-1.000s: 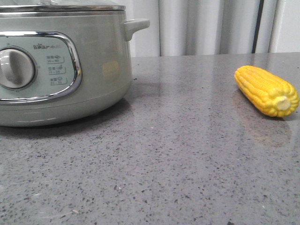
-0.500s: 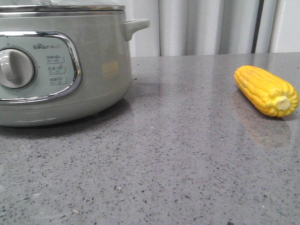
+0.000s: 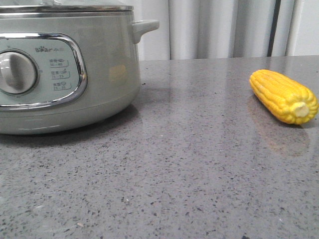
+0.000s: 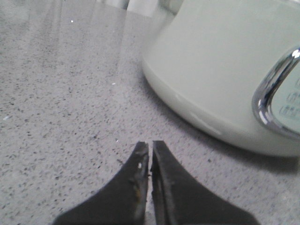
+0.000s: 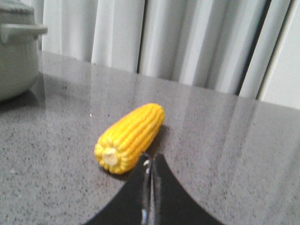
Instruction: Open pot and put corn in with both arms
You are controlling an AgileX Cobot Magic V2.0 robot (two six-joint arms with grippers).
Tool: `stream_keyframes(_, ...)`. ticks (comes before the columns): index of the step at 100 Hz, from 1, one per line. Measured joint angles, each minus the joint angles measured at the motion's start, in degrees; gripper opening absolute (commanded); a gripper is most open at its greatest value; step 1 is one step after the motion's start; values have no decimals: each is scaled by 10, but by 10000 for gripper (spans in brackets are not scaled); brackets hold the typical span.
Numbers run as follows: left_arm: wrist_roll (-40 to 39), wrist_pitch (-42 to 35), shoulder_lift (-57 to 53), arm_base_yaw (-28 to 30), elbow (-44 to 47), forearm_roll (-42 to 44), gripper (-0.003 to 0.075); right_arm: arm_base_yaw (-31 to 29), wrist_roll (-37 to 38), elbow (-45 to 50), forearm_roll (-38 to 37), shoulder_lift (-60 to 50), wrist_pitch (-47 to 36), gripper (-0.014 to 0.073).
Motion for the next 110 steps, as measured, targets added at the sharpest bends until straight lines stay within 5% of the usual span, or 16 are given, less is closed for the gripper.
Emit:
stream_keyframes(31,0,-76,0,0,0,-131,-20,0,0,0,63,0,-12,-71)
stream_keyframes(47,0,-108,0,0,0,-173,-20,0,0,0,160,0,-45,-71)
stream_keyframes(59,0,-120,0,0,-2,-170,-20,0,0,0,293,0,-69,-71)
stream_keyframes(75,0,-75,0,0,-34,-108,-15,0,1,-48,324,0,9,-71)
stream_keyframes(86,0,-29,19,0,-87,-55,103,0,1,-106,286,3,52,-32)
stream_keyframes(101,47,16,80,0,-163,-13,444,0,1,-184,230,58,102,172)
stream_keyframes(110,73,29,126,0,-206,-9,473,0,1,-227,220,106,133,323)
